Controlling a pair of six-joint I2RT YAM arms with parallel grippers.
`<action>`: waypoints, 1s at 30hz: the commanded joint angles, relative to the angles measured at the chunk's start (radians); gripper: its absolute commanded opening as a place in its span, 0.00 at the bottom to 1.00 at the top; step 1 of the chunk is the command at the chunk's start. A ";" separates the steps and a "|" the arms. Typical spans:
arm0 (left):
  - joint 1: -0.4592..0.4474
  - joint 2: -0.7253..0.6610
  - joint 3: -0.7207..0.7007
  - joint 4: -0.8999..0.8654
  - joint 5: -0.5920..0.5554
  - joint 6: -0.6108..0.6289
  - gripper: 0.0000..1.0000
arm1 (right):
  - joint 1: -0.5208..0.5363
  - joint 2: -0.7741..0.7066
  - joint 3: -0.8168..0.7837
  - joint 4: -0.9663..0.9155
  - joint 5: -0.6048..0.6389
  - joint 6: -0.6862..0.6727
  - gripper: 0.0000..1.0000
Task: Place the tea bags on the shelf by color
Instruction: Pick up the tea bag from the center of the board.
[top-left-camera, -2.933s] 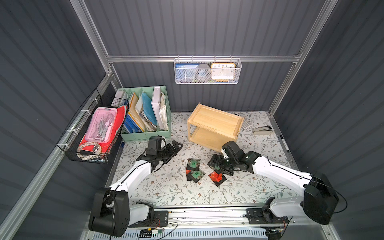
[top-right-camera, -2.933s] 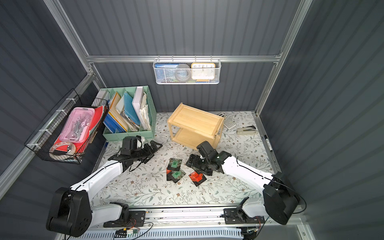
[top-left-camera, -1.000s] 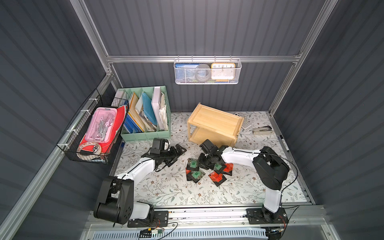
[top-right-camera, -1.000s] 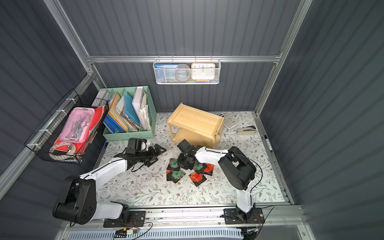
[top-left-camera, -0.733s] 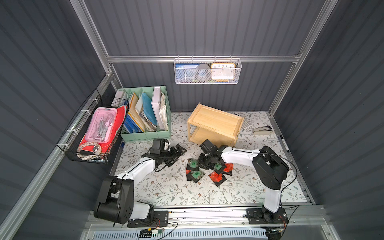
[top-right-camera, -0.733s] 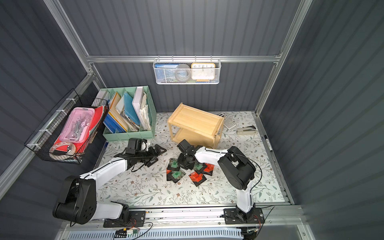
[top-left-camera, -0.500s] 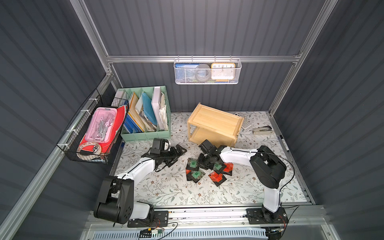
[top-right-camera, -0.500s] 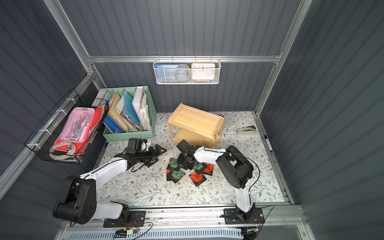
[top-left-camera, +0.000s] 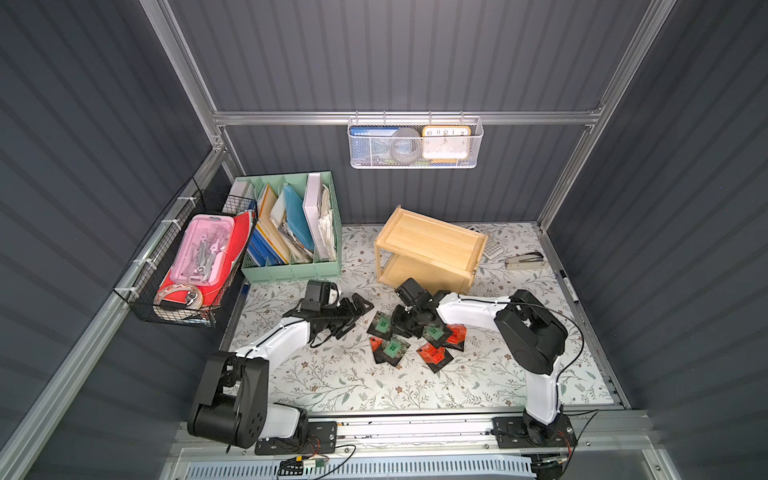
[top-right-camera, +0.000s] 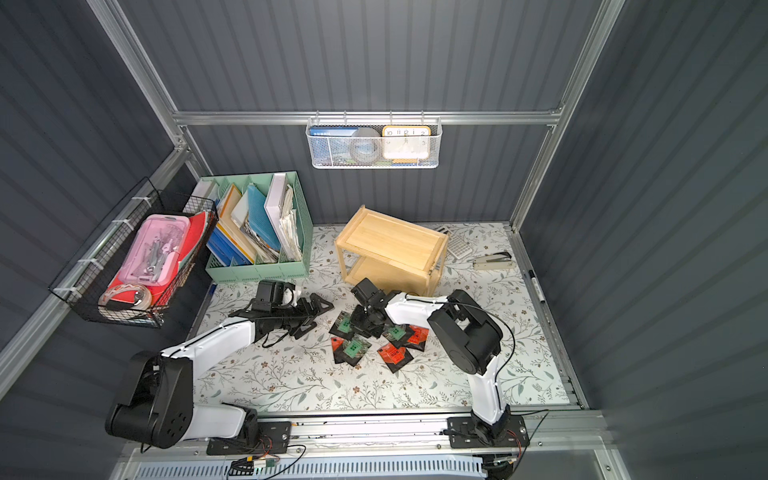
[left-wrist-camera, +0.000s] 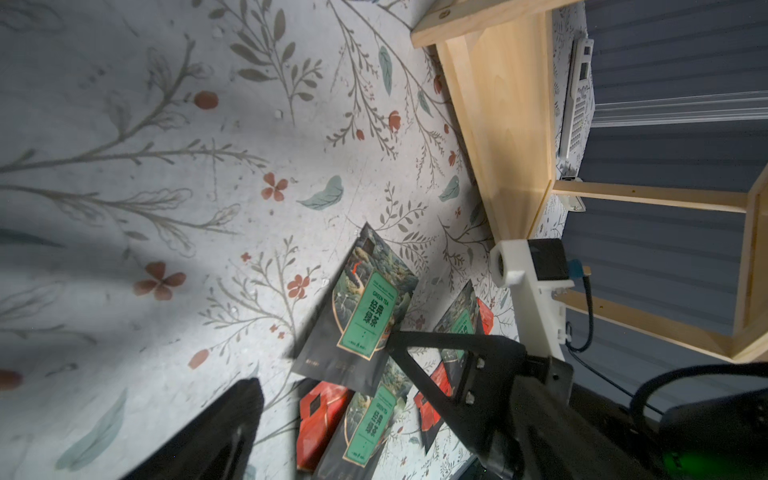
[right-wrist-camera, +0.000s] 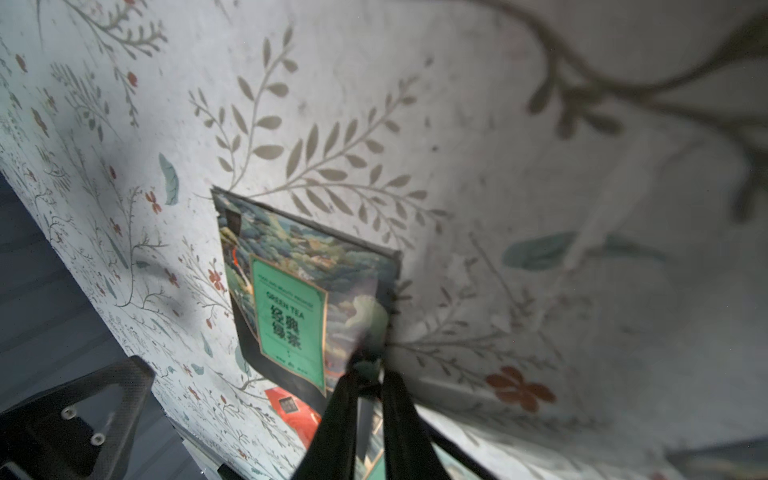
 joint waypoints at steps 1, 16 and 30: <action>-0.006 -0.005 -0.015 -0.006 0.015 -0.005 0.99 | 0.003 0.029 0.014 0.012 -0.029 0.017 0.17; -0.006 0.000 -0.062 0.080 0.021 -0.084 0.97 | 0.003 -0.017 0.022 -0.020 0.002 -0.009 0.22; -0.005 -0.011 -0.073 0.078 0.018 -0.085 0.98 | 0.001 -0.009 0.085 -0.062 0.090 -0.125 0.24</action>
